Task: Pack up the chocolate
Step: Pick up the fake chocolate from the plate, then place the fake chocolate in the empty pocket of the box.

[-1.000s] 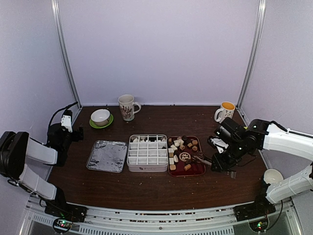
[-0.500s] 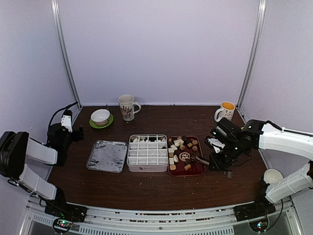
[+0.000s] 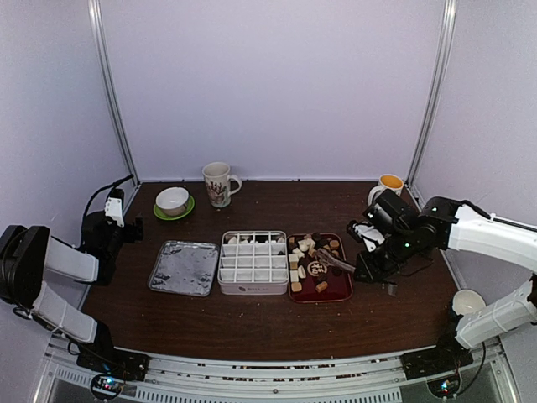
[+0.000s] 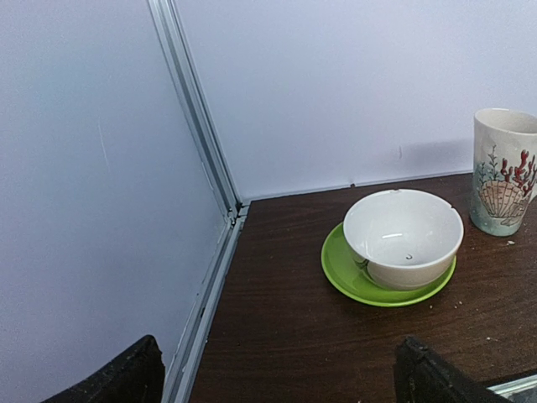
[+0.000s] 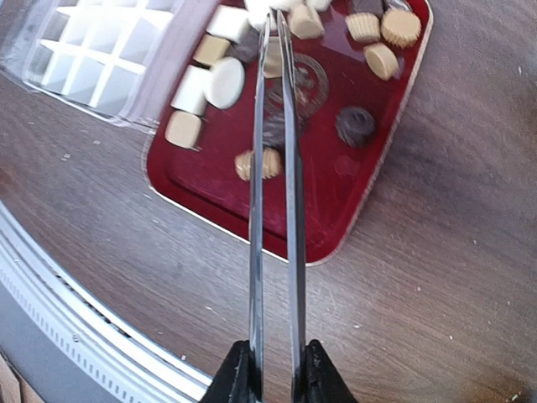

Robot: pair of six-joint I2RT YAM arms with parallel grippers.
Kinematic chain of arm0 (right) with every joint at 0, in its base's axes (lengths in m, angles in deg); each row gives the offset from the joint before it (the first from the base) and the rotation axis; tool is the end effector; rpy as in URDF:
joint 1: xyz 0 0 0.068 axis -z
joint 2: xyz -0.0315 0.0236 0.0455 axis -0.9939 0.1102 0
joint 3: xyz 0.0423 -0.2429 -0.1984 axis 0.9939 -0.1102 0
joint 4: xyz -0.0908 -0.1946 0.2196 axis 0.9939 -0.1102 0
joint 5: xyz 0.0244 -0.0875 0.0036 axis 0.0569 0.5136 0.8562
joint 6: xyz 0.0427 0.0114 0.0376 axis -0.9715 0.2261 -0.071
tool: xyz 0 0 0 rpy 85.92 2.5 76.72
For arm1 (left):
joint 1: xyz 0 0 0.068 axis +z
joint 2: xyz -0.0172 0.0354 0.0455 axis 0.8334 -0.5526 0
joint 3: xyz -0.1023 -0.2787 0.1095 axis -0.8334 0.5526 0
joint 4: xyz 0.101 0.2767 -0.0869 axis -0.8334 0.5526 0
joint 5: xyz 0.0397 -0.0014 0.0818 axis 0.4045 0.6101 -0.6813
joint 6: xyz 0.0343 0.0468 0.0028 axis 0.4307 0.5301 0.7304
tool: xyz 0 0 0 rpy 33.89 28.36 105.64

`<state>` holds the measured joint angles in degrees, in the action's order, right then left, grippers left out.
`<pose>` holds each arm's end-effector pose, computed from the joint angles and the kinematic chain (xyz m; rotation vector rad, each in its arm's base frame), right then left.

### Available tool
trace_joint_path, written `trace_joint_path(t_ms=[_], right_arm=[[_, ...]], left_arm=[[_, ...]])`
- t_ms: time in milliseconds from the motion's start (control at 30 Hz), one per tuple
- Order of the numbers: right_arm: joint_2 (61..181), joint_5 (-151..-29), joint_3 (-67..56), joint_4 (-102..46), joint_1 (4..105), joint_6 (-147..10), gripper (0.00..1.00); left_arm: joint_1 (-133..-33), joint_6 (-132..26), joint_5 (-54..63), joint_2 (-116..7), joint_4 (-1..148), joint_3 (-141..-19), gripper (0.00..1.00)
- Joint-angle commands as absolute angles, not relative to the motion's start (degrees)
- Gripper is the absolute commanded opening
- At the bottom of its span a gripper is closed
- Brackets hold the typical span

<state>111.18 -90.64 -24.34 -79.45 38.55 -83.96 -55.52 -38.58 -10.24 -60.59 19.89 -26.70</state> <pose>0.1835 0.1930 0.2865 -0.6036 2.7675 0.5091 0.2774 0.0092 0.1735 -0.0499 1.6888 0.1505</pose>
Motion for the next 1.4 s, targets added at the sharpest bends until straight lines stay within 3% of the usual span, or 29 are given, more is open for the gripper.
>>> trace_joint_path(t_ms=[0,233,500,1367], right_arm=[[109.05,-95.21,-21.22,-74.68,38.83,-81.45,0.20],[113.05,-103.04,-18.18,-65.15,38.74,-82.08,0.20],[122.46,-105.63,-11.30,-64.47,37.33,-80.25,0.20],[130.72,-101.97,-7.56,-65.95,36.04,-77.98,0.27]], left_arm=[[-55.12,-38.97,-9.85,-60.90,17.11,-26.41,0.98],[-55.05,-39.01,-9.84,-60.89,17.10,-26.41,0.98],[-55.05,-38.98,-9.85,-60.90,17.09,-26.42,0.98],[-55.10,-38.97,-9.85,-60.90,17.07,-26.43,0.98]])
